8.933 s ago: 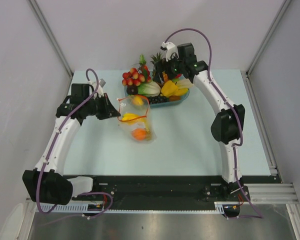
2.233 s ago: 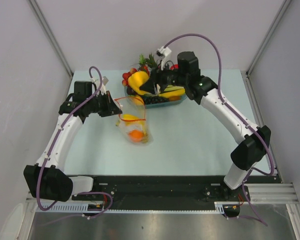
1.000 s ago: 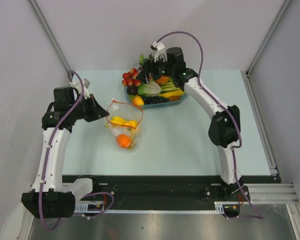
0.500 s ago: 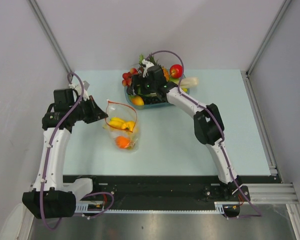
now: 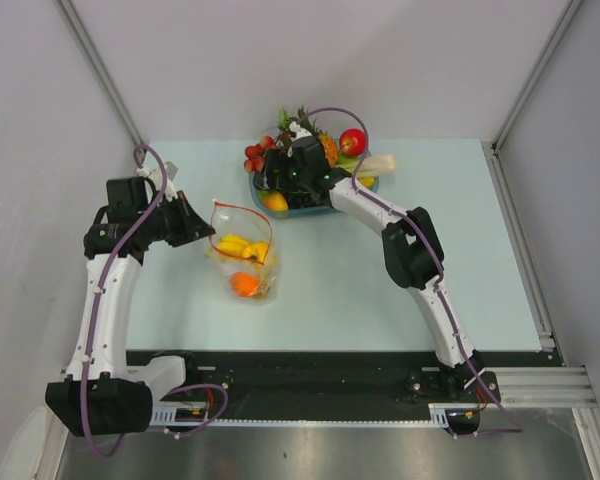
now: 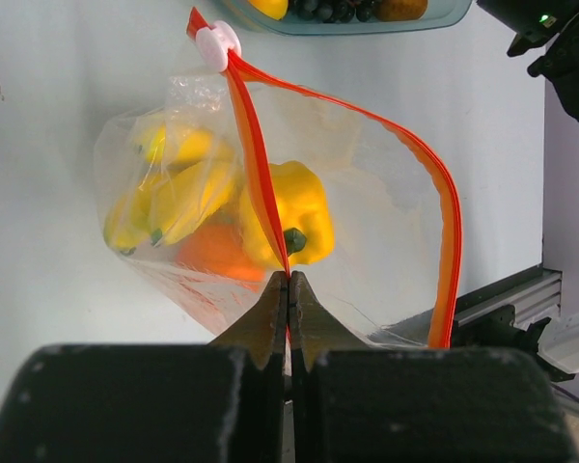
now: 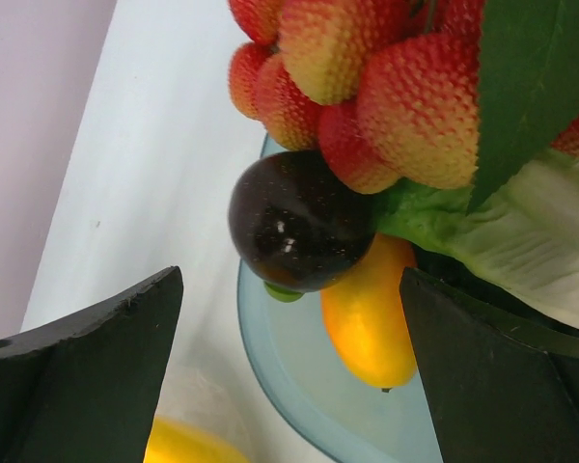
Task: Place the food in the zip-top bag and seal the zipper
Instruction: Pick up the fake fruit from the bin.
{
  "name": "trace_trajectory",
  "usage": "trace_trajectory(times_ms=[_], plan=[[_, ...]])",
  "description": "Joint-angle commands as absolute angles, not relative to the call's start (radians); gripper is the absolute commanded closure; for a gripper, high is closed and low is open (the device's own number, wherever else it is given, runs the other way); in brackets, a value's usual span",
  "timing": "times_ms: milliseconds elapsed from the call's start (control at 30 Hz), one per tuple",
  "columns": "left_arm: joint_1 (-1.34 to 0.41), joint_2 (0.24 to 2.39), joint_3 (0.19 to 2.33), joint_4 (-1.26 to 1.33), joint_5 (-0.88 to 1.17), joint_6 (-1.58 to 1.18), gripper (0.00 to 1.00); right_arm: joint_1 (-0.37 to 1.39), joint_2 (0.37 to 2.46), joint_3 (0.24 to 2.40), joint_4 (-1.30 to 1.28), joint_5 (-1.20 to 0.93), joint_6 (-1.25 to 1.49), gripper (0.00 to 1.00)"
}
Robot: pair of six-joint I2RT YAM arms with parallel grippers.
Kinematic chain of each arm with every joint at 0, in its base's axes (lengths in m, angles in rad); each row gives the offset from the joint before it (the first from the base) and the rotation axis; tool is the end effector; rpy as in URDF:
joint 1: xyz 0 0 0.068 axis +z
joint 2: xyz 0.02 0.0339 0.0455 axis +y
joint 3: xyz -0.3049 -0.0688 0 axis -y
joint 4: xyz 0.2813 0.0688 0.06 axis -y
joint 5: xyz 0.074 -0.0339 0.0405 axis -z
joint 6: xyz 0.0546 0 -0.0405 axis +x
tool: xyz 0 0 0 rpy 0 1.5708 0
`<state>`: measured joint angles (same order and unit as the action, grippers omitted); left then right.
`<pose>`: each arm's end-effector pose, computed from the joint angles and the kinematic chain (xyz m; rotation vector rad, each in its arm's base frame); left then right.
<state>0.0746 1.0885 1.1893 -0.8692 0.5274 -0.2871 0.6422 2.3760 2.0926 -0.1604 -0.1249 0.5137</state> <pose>0.2409 -0.0095 0.3874 -0.1548 2.3127 -0.7218 0.5104 0.3902 0.2487 -0.2194 2.1073 0.8416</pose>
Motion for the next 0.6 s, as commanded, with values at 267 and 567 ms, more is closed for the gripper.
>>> trace_trajectory(times_ms=[267, 567], plan=[[0.103, 1.091, 1.163, -0.844, 0.555, -0.265, 1.00, 0.643, 2.464, 2.180, -0.075, -0.147, 0.560, 0.00], [0.115, 1.092, 1.143, -0.836, 0.569, -0.261, 1.00, 0.641, 2.491, 2.198, -0.015, -0.175, 0.586, 0.02]])
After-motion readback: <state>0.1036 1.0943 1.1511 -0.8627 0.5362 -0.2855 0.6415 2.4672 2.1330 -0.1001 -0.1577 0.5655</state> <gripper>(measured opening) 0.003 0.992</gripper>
